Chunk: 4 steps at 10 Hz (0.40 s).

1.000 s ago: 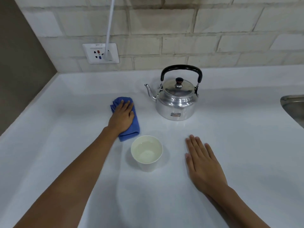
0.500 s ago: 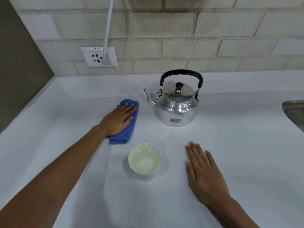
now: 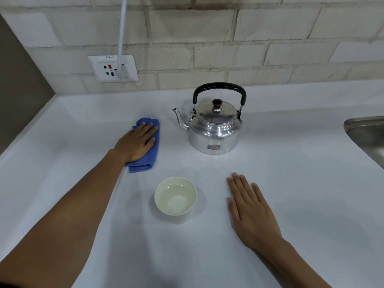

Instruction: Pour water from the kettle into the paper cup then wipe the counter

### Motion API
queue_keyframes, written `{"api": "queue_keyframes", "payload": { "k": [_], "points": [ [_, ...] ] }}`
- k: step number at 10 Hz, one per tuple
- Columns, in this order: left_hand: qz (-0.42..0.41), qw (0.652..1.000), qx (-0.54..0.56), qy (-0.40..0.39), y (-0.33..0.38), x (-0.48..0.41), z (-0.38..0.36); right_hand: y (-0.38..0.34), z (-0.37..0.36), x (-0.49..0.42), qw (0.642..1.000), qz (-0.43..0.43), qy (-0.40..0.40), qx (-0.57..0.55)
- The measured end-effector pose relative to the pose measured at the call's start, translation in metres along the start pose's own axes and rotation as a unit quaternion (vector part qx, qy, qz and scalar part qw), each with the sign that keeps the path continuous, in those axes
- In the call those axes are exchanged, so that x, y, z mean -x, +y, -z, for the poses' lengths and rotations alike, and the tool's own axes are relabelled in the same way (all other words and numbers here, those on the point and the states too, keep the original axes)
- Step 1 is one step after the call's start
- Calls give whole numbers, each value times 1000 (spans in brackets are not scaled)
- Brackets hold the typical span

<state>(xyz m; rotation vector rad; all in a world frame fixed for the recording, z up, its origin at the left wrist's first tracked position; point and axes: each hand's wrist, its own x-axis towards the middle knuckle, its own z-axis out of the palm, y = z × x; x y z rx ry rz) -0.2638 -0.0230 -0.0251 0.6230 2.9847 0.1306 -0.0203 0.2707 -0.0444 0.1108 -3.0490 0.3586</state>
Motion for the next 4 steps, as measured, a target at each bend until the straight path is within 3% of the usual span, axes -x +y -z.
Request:
{"api": "queue_keyframes", "payload": {
  "k": [2,4],
  "points": [
    [10,1000,-3,-13,6,3,4,1,0,0,1000,4,5,-5],
    [-52,990,63,117,23,25,29,5,1,-2,999,0,-8,-44]
  ]
}}
